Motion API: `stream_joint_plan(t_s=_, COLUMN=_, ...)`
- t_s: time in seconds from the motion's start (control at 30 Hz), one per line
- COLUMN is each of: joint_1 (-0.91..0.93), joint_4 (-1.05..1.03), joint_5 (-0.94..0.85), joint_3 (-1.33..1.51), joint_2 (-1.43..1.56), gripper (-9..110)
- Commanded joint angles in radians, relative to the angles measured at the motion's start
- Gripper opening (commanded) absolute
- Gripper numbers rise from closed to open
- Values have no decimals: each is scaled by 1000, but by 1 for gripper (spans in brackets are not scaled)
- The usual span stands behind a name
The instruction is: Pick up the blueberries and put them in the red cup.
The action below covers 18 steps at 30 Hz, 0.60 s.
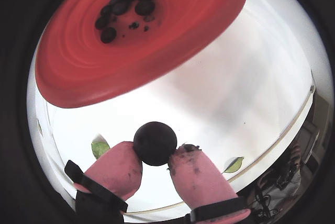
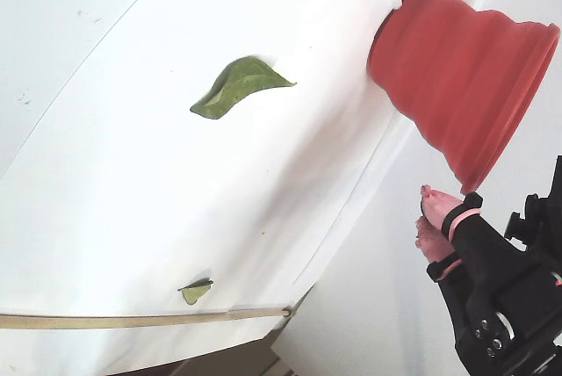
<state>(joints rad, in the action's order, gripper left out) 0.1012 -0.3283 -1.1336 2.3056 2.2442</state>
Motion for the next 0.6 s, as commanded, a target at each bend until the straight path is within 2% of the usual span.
stream_joint_plan(t_s=0.0, joint_1=11, joint_4=-28, joint_5=-8, joint_3=-104, joint_2=89, gripper=9)
stream_joint_plan(t_s=0.57, joint_1=2, joint_4=-156, joint_5=-2, joint_3=-270, joint_2=81, gripper=9)
